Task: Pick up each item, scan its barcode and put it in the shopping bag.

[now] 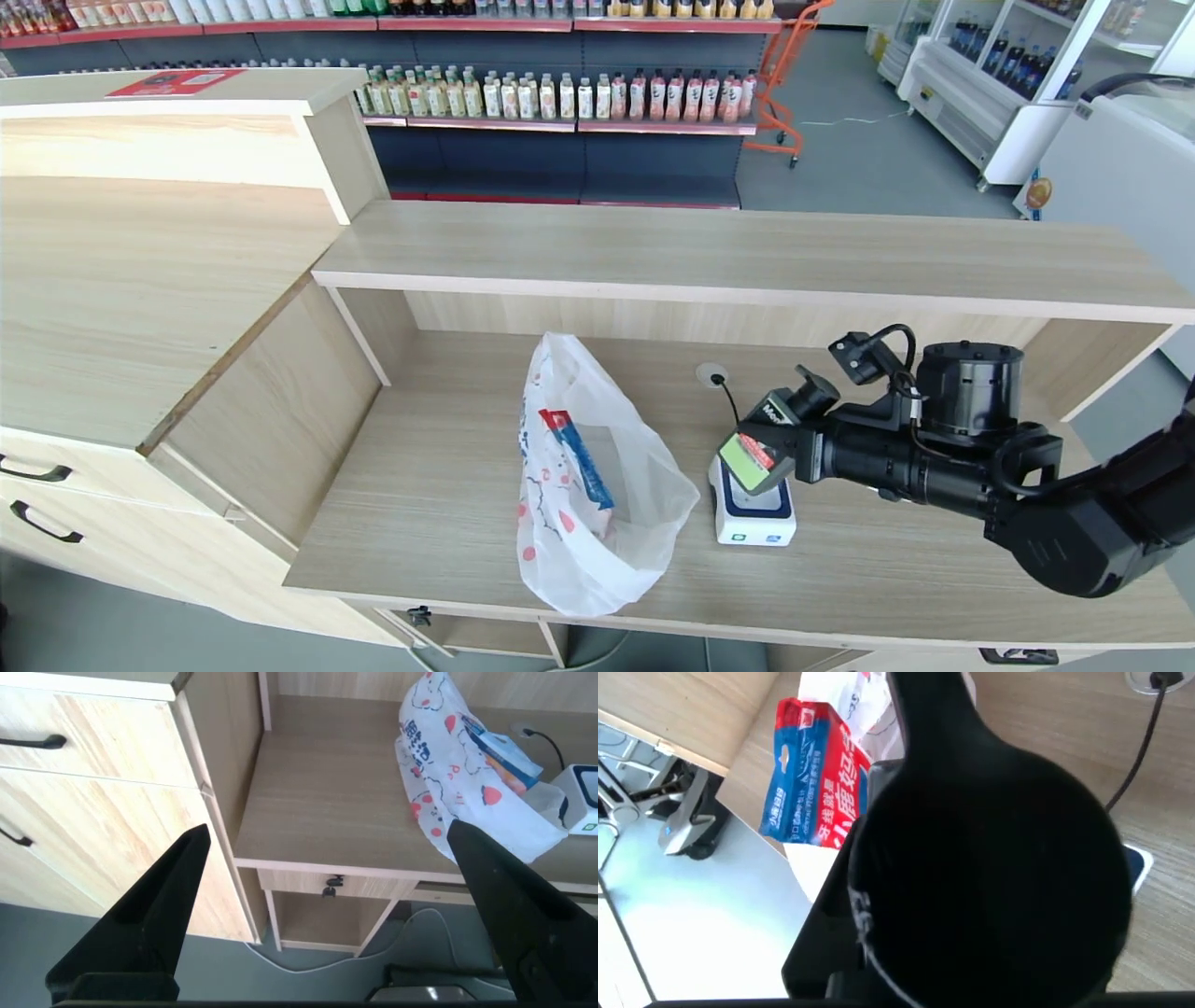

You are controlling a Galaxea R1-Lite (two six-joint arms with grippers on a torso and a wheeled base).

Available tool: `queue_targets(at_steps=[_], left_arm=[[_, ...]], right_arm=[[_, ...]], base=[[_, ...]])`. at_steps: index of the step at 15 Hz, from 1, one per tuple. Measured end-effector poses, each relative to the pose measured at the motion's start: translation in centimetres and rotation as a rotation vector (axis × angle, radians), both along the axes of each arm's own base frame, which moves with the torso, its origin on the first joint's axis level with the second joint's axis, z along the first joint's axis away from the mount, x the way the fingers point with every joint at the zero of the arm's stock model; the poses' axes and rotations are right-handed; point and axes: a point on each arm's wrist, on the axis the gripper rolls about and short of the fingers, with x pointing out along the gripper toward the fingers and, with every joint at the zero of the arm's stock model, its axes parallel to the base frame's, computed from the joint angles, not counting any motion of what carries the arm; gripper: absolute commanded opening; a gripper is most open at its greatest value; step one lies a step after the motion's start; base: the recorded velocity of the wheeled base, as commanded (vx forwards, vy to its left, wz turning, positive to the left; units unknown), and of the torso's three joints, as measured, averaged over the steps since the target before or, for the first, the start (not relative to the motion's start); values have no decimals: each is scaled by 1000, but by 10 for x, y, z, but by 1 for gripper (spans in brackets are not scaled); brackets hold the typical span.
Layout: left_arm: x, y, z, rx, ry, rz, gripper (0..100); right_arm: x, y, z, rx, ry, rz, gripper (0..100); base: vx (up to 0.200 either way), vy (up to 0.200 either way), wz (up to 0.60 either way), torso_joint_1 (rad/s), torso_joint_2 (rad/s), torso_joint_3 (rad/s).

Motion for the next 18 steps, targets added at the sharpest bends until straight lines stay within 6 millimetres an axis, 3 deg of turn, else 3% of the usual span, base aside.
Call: queue_targets(at_steps=[4, 9, 14, 18], left_arm=[[0, 0, 0, 0, 1, 0, 100], [0, 0, 0, 0, 1, 0, 100], [0, 0, 0, 0, 1, 0, 100], [0, 0, 0, 0, 1, 0, 100]], right_arm=[[37, 12, -12, -95, -92, -15, 0], [74, 54, -41, -133, -136, 50, 0], [90, 87, -86, -293, -228, 170, 0], [101, 109, -108, -358, -294, 214, 0]], base=[[0, 0, 0, 0, 0, 0], [0, 0, 0, 0, 0, 0], [0, 0, 0, 0, 0, 0], [0, 0, 0, 0, 0, 0]])
